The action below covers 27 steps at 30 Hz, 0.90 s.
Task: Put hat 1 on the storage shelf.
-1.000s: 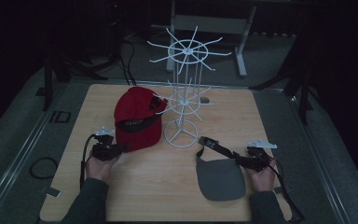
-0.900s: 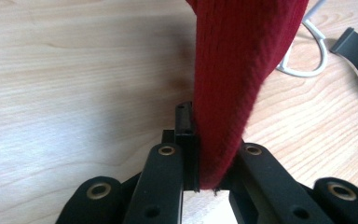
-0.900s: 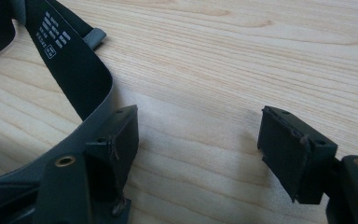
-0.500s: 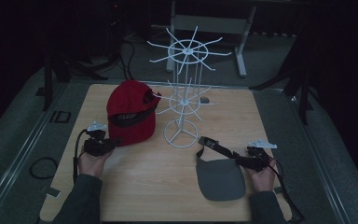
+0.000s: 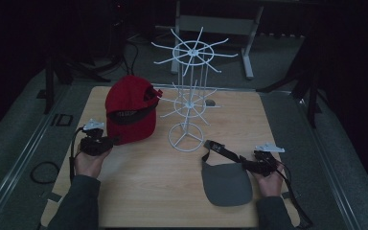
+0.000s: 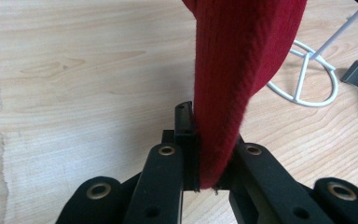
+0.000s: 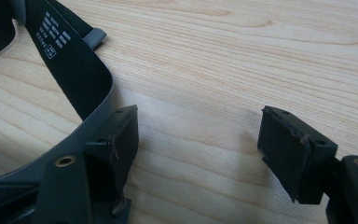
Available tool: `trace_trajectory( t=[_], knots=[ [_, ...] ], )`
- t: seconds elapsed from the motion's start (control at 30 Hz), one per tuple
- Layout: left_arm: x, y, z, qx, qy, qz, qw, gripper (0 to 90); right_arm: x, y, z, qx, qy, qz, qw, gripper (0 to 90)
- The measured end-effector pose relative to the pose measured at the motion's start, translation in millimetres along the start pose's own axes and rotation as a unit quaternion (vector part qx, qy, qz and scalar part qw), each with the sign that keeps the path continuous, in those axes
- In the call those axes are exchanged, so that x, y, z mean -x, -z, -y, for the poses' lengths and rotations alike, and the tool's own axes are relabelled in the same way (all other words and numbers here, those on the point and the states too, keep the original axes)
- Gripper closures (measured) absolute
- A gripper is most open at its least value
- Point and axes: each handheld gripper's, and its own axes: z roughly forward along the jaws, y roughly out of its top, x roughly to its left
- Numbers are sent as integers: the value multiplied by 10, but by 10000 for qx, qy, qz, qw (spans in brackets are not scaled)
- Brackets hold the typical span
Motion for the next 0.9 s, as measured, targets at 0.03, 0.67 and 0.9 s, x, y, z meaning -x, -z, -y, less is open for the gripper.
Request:
trace_trajectory(
  t=[0.03, 0.67, 0.9],
  knots=[
    [0, 10, -12, 10, -9, -10, 10000, 859, 0, 0, 0, 0, 1, 3, 10000, 288],
    [9, 154, -235, 267, -121, -97, 9995, 859, 0, -1, 0, 2, 8, 0, 10000, 287],
    [18, 215, -288, 398, -134, -157, 9990, 858, 0, 0, 0, -2, 4, -3, 10000, 287]
  ],
)
